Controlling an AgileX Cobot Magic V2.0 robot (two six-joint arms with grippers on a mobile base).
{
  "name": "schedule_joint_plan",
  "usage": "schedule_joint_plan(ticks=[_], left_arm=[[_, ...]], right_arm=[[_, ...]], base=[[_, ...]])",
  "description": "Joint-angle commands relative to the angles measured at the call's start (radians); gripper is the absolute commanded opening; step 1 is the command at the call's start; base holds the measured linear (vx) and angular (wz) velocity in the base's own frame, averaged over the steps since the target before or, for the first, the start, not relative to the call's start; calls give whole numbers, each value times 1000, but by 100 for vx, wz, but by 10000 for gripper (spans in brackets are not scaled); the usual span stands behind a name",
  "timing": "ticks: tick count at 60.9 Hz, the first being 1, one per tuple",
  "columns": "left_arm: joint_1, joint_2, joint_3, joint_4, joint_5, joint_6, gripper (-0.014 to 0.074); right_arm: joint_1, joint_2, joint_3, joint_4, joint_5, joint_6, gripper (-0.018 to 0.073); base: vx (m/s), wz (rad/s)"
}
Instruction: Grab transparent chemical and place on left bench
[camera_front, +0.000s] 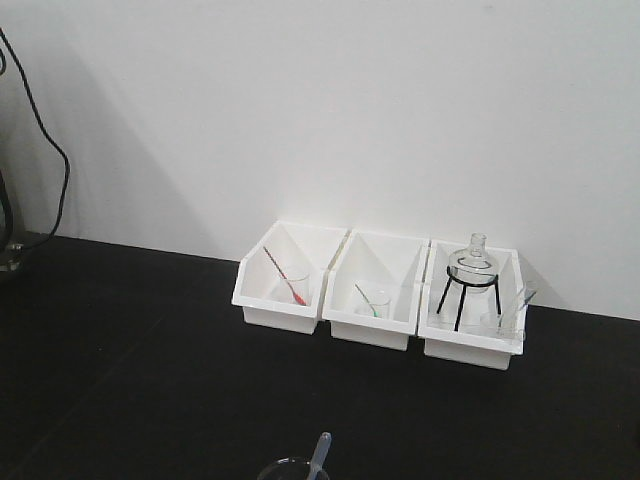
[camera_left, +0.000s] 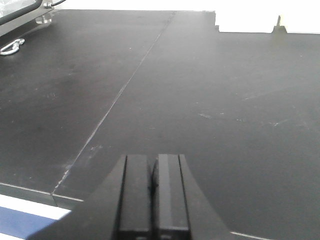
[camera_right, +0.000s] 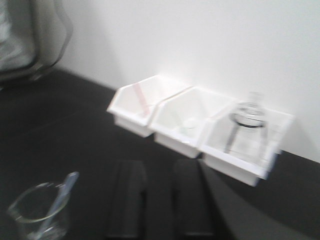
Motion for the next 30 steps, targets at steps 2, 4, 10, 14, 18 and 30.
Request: schedule_joint_plan(ticks=[2,4,10,14,18,30], left_arm=[[-2,-19,16,-1,-78,-8,-3],[-2,-19,16,-1,-78,-8,-3],[-2,-19,16,-1,-78,-8,-3],[-2,-19,16,-1,-78,-8,-3],[-2,-19,16,-1,-78,-8,-3],[-2,-19,16,-1,-78,-8,-3]], right_arm=[[-182,-135,67,178,-115,-190,41],[-237,-181,102,218,-113,-252,-3],[-361,-302,221,354,-112,-380,-11],[-411,-378,310,446,-116,-412,-10],[-440,-438,399,469,-139,-417,-8],[-458,-464,532,456,-210,-419,-7]], base=[[0,0],[0,0],[0,0],[0,0],[0,0],[0,0]])
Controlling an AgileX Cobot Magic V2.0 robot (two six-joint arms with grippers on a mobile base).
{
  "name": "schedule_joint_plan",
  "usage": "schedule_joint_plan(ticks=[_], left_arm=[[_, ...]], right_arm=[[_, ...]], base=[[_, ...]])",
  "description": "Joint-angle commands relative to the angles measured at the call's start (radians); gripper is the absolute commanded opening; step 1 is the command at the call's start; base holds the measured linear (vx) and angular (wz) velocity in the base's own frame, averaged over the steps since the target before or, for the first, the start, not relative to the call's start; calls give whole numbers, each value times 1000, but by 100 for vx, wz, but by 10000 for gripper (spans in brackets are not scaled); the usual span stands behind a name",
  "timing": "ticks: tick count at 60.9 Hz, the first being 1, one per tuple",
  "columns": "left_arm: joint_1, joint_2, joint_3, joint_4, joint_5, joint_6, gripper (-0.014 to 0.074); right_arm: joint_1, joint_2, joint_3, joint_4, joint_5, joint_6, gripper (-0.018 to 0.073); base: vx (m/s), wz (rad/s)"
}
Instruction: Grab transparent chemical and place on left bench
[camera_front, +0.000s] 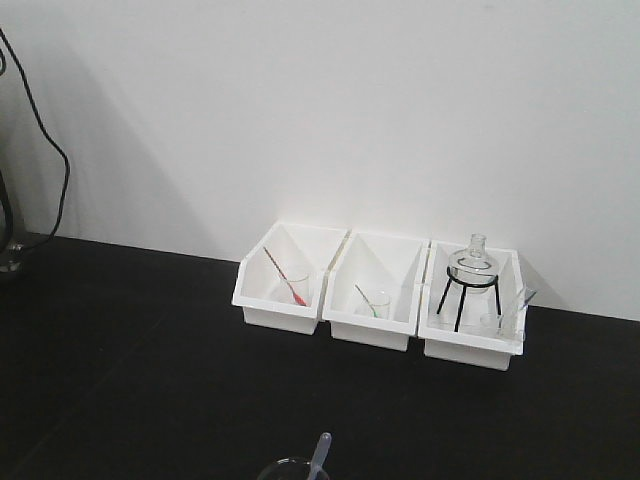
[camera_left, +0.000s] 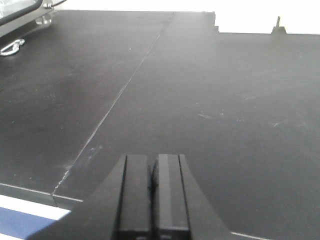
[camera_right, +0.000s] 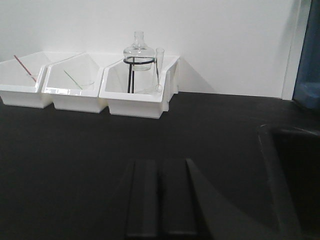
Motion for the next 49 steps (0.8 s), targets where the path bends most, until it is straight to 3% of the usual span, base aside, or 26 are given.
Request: schedule_joint_plan(ticks=[1,49], left_arm=[[-2,-19,16,-1,-78,-8,-3],[-2,-19,16,-1,-78,-8,-3]], right_arm=[[-6,-2,8,-1,-114,-10,-7],[-6,-2,8,-1,-100,-10,-7]], base=[[0,0],[0,0]])
